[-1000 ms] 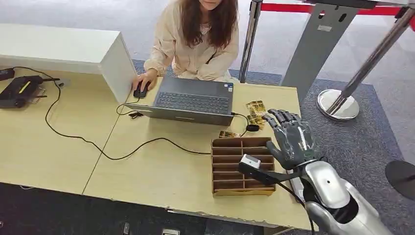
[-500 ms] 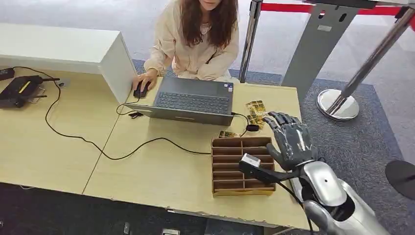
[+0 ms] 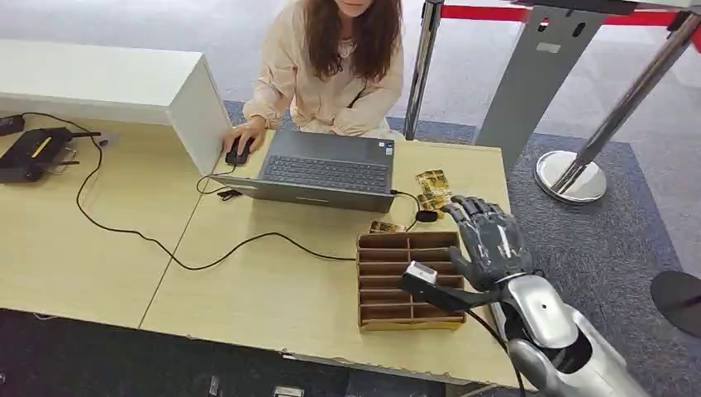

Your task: Pass the card to the sensor for recognition and then transmit it.

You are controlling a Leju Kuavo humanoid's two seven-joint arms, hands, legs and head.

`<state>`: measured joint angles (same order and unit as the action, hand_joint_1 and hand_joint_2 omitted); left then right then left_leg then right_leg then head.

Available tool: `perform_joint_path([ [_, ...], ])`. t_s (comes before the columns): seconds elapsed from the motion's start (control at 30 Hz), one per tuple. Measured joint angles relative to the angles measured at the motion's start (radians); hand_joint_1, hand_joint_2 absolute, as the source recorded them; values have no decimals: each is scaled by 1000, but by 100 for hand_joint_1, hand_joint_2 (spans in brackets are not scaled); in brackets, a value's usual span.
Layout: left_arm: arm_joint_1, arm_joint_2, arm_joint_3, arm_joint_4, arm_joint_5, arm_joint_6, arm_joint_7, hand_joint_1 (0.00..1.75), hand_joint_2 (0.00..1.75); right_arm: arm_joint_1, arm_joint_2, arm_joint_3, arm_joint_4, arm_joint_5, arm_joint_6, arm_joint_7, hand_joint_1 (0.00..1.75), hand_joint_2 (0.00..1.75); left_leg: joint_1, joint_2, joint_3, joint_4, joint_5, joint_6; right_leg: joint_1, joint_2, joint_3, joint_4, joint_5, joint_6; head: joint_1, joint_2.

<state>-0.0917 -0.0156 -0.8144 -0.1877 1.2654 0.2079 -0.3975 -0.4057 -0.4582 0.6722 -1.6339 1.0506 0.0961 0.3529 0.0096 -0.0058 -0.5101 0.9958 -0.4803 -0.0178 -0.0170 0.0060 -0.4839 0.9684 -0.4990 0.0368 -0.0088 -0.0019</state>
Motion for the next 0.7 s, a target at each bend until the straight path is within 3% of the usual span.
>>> perform_joint_path([
  [0.7, 0, 0, 0, 0, 4, 0, -14, 0, 0, 8, 23, 25, 30, 11, 4, -7, 56, 175, 0, 0, 0, 0, 0, 0, 0, 0, 0, 0, 0, 0, 0, 0],
])
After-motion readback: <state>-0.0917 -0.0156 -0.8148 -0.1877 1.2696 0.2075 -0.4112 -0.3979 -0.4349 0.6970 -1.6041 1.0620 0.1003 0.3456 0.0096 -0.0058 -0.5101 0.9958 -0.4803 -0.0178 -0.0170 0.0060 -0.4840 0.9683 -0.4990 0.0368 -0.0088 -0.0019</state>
